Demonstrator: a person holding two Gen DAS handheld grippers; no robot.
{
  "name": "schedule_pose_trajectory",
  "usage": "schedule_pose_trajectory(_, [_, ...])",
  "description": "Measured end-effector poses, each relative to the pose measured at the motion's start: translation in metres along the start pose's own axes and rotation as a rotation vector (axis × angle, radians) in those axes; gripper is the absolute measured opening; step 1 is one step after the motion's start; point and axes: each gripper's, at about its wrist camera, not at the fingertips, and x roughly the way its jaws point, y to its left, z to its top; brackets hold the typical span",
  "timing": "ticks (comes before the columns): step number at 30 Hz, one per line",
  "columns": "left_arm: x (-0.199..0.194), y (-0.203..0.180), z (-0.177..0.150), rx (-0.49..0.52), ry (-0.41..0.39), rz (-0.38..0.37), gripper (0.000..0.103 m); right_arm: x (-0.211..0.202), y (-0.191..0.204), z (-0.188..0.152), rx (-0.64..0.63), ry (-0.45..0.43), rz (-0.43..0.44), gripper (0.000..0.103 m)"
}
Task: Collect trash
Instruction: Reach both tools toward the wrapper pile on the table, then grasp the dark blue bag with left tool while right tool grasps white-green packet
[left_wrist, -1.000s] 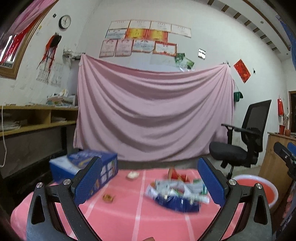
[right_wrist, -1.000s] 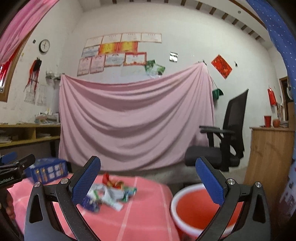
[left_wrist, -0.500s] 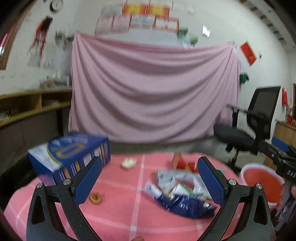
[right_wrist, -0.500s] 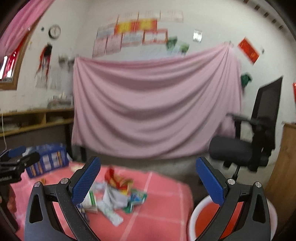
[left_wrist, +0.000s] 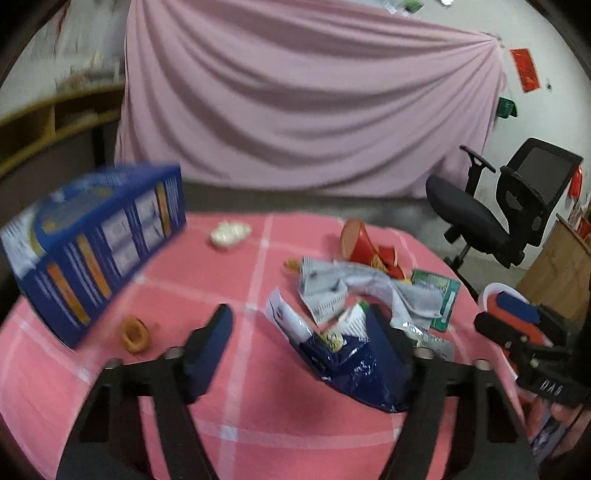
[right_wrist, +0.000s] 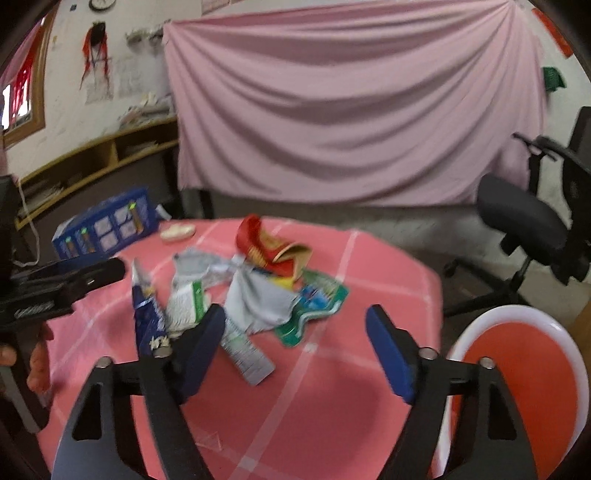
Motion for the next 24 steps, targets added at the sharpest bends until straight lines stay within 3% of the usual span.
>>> schedule_pose_trajectory(2, [0.005,0.005,0.001,-0.043,0.052,-0.027,0.058,0.005,0.003,-0.001,-0.016,0.035,0.028,0.060])
schedule_pose_trajectory(6, [0.014,0.010,0.003,-0.106,0.127,-0.065,0.052,0.014,0.011,-0.003,-0.059,0.095,0.052,0.057])
schedule_pose_trajectory(10, [0.024,0.012,0.003,-0.143,0.203,-0.098,0.031,0.025,0.018,-0.005,-0.095,0.159,0.072,0.049])
schedule_pose_trajectory(15, [0.018,0.011,0.004,-0.128,0.197,-0.114,0.026,0.041,0.024,-0.007,-0.124,0.238,0.096,0.040])
schedule_pose_trajectory(17, [0.019,0.011,0.001,-0.125,0.191,-0.120,0.025,0.043,0.027,-0.008,-0.137,0.251,0.098,0.032])
schedule_pose_trajectory(20, [0.016,0.010,0.000,-0.121,0.180,-0.127,0.025,0.041,0.030,-0.008,-0.154,0.247,0.104,0.028])
schedule_pose_trajectory(22, [0.011,0.009,-0.003,-0.119,0.161,-0.126,0.025,0.038,0.031,-0.009,-0.157,0.235,0.114,0.016])
schedule_pose_trajectory(24, [0.002,0.008,-0.006,-0.109,0.126,-0.115,0.024,0.033,0.032,-0.009,-0.159,0.217,0.119,0.016])
